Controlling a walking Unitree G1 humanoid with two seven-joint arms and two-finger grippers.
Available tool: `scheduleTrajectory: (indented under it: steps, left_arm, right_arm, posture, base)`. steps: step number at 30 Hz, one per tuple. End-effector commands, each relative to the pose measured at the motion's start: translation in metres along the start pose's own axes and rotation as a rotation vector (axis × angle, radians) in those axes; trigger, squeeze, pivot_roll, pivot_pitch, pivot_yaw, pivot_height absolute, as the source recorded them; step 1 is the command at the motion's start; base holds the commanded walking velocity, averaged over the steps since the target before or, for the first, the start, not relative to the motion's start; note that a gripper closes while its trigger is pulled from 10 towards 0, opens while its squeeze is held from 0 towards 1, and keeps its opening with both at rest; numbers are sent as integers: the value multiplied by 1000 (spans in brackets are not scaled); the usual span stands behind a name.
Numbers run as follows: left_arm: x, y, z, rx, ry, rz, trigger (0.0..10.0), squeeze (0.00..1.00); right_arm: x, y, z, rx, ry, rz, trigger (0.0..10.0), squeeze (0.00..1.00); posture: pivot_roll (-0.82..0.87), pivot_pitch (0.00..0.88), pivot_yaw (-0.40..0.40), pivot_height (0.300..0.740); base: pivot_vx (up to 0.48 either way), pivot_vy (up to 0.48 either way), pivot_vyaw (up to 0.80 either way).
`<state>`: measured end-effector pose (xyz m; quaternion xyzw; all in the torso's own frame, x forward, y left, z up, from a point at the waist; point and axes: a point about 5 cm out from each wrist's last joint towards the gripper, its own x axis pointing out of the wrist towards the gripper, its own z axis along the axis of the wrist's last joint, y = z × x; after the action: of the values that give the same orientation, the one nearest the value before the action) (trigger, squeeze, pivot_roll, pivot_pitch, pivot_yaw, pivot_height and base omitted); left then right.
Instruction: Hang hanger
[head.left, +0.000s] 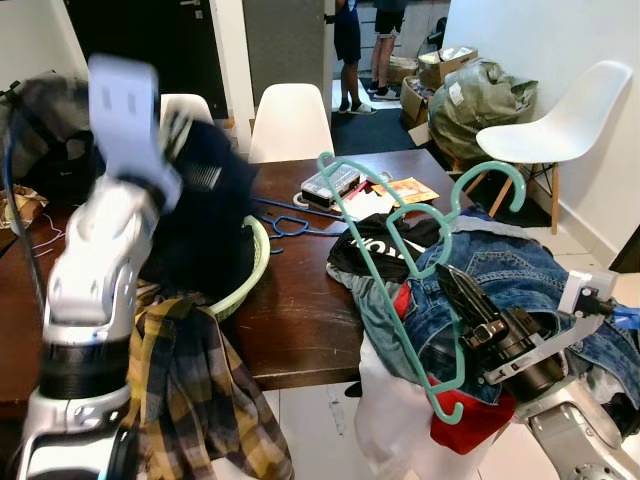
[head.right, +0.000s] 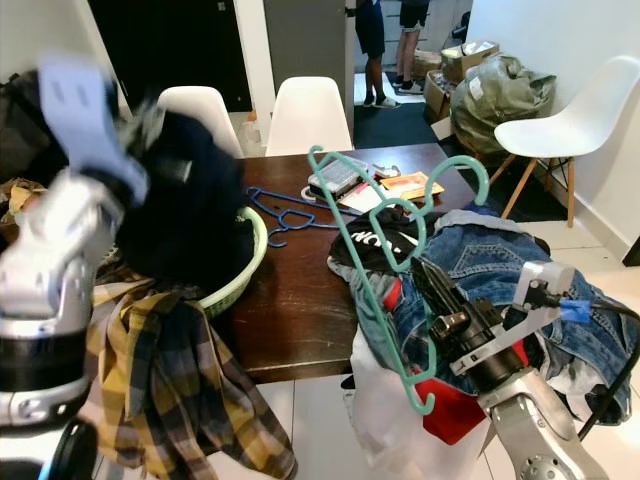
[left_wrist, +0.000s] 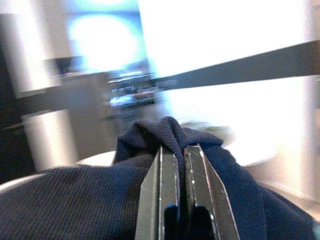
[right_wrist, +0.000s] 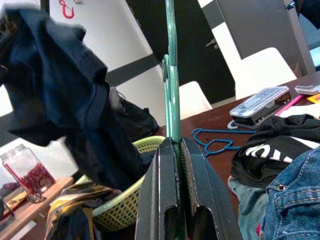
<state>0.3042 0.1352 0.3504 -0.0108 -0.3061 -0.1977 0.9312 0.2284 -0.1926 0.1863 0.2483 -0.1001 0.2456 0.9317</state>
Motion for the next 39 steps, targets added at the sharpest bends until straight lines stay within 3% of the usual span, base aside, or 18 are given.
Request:
scheduleTrajectory:
  steps: [1,4,13,21,24,25,26,27,28,29,30,33,34,35,36,37,38,39]
  left_arm:
    - [-1,-4,-2,-49,10,-27,0,0]
    - [3,-15,4,-77,-20,-76,0,0]
    - [6,1,17,-124,-51,-58,0,0]
    - [3,38,48,-209,-171,41,0,0]
    - [-8,76,54,-93,-171,234,0,0]
    - [-8,76,54,-93,-171,234,0,0]
    - [-24,110,52,24,-128,426,0,0]
    - [-24,110,52,24,-128,426,0,0]
    - [-46,140,49,136,-77,610,0,0]
    - [-46,140,49,136,-77,610,0,0]
    - [-73,167,45,214,-24,785,0,0]
    - [-97,185,40,271,25,912,0,0]
    - [-124,200,30,293,84,1033,0,0]
    - [-124,200,30,293,84,1033,0,0]
    - [-154,211,15,311,164,1154,0,0]
    - [-154,211,15,311,164,1154,0,0]
    - [-188,220,-3,307,256,1272,0,0]
    - [-188,220,-3,307,256,1272,0,0]
  right_arm:
    - [-1,-3,2,-6,-20,-24,10000,0]
    - [-3,-9,-1,-7,-16,-60,10000,0]
    - [-13,-34,-22,-40,70,-192,10000,0]
    - [-24,-50,-35,-12,99,-268,10000,0]
    - [-23,-50,-36,-14,105,-264,10000,0]
    - [-23,-50,-36,-14,105,-264,10000,0]
    - [-23,-50,-36,-15,108,-262,10000,0]
    - [-23,-50,-36,-15,108,-262,10000,0]
    - [-22,-50,-36,-15,109,-261,10000,0]
    - [-22,-50,-36,-15,109,-261,10000,0]
    - [-22,-51,-36,-15,109,-260,10000,0]
    - [-22,-51,-36,-16,109,-260,10000,0]
    - [-23,-51,-36,-17,109,-259,10000,0]
    - [-23,-51,-36,-17,109,-259,10000,0]
    - [-23,-52,-37,-17,110,-258,10000,0]
    - [-23,-52,-37,-17,110,-258,10000,0]
    - [-23,-52,-37,-16,111,-256,10000,0]
    - [-23,-52,-37,-16,111,-256,10000,0]
  posture:
    - [-140,0,47,740]
    - [-140,0,46,740]
    - [-129,0,48,740]
    - [-129,0,43,740]
    - [-123,0,39,740]
    - [-123,0,39,740]
    - [-117,0,35,740]
    - [-117,0,35,740]
    - [-114,0,34,740]
    - [-114,0,34,740]
    - [-113,0,33,740]
    - [-109,0,31,740]
    - [-106,0,27,740]
    - [-106,0,27,740]
    - [-105,0,24,740]
    - [-105,0,24,740]
    - [-101,0,18,740]
    - [-101,0,18,740]
  base:
    - [0,0,0]
    - [0,0,0]
    - [0,0,0]
    - [0,0,0]
    - [0,0,0]
    - [0,0,0]
    - [0,0,0]
    - [0,0,0]
    - [0,0,0]
    - [0,0,0]
    - [0,0,0]
    - [0,0,0]
    - [0,0,0]
    - [0,0,0]
    - [0,0,0]
    - [0,0,0]
    - [0,0,0]
    - [0,0,0]
